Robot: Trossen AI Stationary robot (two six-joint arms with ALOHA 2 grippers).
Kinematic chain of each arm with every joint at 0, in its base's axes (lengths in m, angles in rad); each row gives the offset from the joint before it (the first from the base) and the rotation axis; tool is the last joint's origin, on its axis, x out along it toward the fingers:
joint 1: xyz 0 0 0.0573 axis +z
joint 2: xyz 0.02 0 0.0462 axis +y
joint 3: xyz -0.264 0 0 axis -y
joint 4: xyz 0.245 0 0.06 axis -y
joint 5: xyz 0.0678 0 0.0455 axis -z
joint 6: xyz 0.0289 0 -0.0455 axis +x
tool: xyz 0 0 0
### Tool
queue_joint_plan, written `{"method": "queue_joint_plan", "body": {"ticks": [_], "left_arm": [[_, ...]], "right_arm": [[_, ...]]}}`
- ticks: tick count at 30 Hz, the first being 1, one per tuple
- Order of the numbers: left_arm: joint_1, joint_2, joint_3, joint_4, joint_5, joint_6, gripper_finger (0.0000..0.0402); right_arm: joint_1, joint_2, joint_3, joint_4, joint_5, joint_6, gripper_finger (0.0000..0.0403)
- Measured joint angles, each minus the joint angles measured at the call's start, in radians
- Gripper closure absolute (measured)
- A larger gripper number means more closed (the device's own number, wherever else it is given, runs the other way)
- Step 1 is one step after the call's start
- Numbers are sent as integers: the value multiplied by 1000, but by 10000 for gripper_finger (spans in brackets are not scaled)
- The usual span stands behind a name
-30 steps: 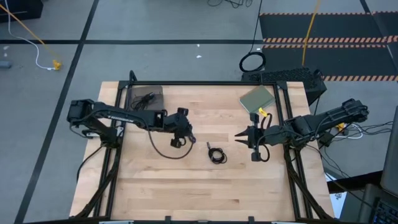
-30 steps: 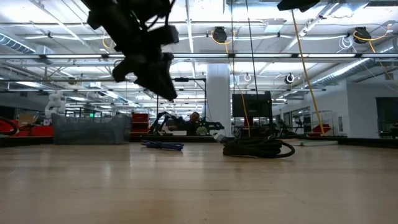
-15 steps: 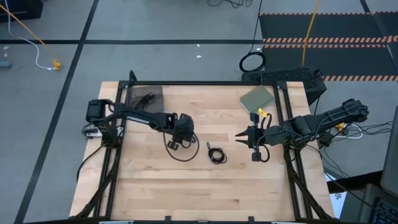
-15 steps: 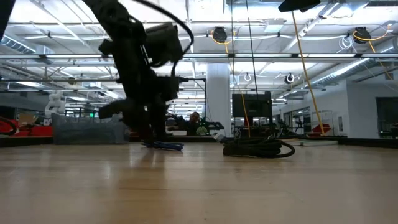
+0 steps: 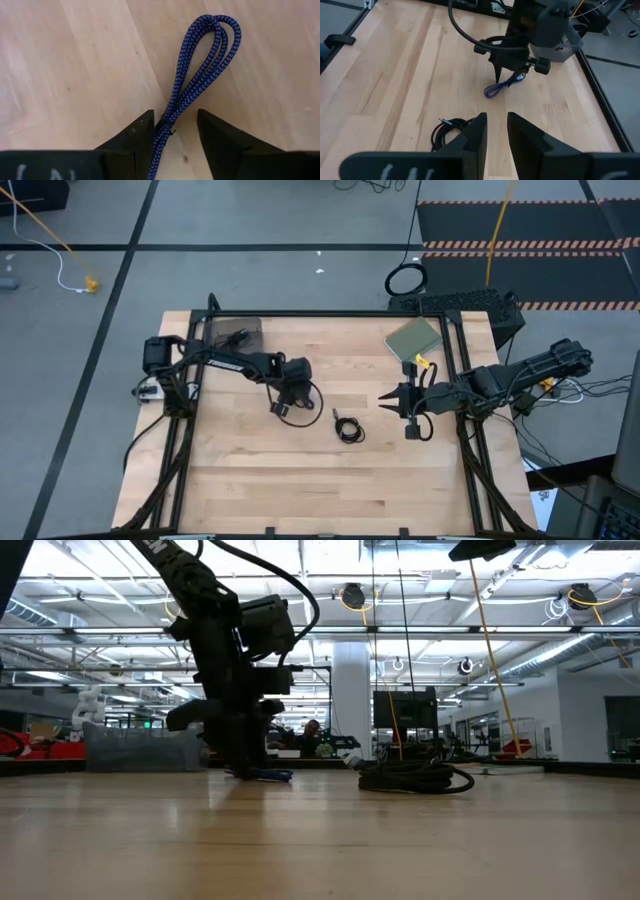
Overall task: Pick and place USB-C Cables
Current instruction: Put the purple charger cable into the black bin
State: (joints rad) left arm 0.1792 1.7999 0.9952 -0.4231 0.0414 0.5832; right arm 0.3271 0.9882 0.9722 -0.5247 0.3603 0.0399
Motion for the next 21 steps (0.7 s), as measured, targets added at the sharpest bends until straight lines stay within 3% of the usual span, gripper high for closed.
{"method": "queue_joint_plan", "body": {"ticks": [12, 15, 21], "left_arm": [[1, 2, -2, 4, 45, -74, 373], [1, 3, -2, 5, 43, -109, 379], [-22, -14, -6, 4, 17, -166, 349]], "right_arm": [[0, 0, 0, 1, 0, 0, 337], [0, 0, 0, 1, 0, 0, 337], [0, 0, 0, 1, 0, 0, 337]]}}
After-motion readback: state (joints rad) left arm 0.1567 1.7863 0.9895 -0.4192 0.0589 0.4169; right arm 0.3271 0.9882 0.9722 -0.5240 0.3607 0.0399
